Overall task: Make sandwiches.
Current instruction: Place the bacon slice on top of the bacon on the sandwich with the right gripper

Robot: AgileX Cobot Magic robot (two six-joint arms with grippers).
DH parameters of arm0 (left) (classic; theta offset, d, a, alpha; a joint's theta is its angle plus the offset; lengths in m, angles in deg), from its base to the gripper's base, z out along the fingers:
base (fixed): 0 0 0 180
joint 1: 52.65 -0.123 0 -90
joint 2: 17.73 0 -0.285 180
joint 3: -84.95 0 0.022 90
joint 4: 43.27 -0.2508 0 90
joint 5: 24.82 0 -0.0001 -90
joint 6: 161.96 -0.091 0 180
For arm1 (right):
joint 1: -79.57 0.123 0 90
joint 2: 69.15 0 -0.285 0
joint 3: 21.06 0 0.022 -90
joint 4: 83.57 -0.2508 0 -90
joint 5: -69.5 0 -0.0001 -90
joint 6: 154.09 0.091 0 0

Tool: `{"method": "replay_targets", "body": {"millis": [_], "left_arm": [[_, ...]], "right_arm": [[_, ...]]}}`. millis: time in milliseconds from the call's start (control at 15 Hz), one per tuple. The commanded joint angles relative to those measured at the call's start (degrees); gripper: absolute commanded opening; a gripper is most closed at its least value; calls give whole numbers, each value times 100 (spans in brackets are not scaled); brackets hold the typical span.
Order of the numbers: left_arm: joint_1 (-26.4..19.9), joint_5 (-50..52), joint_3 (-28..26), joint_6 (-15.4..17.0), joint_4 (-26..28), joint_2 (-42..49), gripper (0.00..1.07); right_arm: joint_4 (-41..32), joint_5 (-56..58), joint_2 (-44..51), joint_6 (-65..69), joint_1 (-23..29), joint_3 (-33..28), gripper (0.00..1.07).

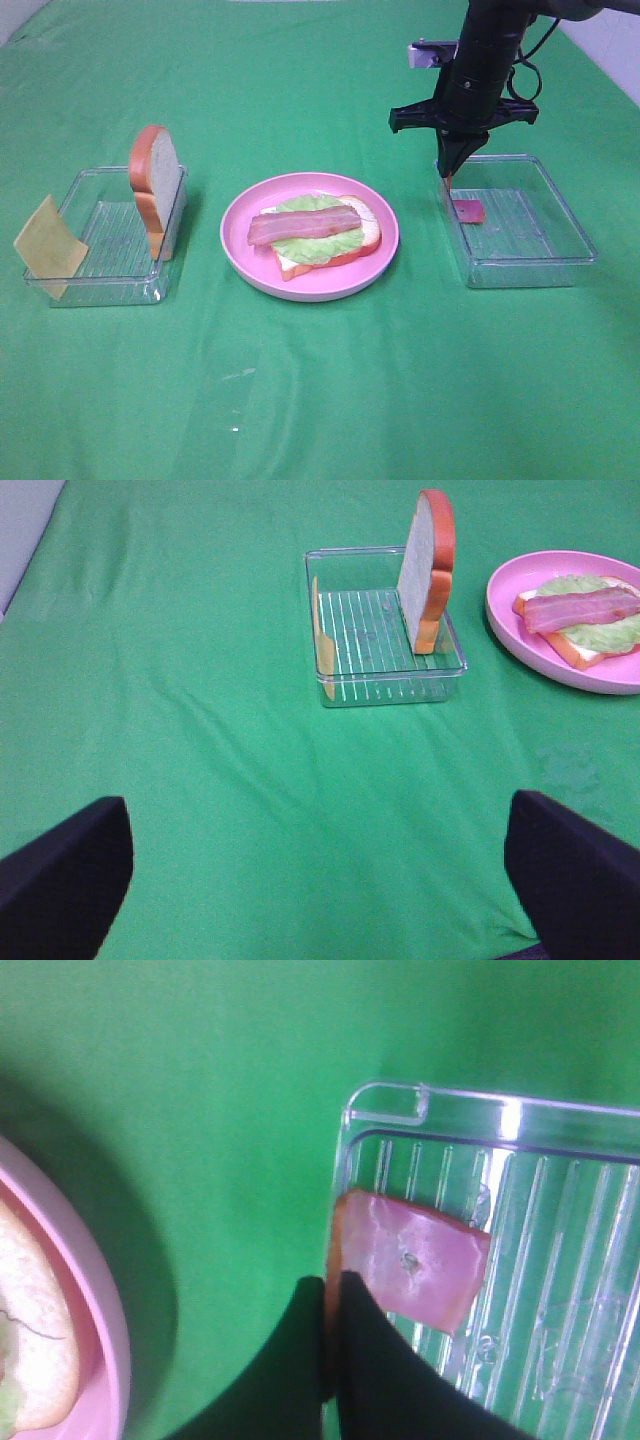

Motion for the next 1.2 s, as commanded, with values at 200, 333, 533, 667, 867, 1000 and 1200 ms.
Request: {"method": "replay_targets", "body": {"millis": [200, 333, 533, 667, 867, 1000, 1200], "left_arm": [[0, 23, 17, 23, 29, 74, 93], [0, 23, 17, 23, 29, 74, 93], [0, 23, 17, 23, 29, 74, 93], [0, 23, 17, 23, 29, 74, 93], [0, 23, 17, 23, 29, 74, 93], [0, 23, 17, 23, 29, 74, 93], [0, 23, 17, 23, 29, 74, 93]], "right_arm": [[-11, 80, 29, -235, -6, 11, 0], [6, 126, 189, -309, -6, 11, 0], [252, 321, 659, -384, -6, 17, 0], [286, 447, 974, -384, -6, 17, 0], [178, 493, 1266, -384, 0, 17, 0], [103, 630, 1352, -418, 0, 17, 0], [-309, 739, 1352, -516, 0, 17, 0]]}}
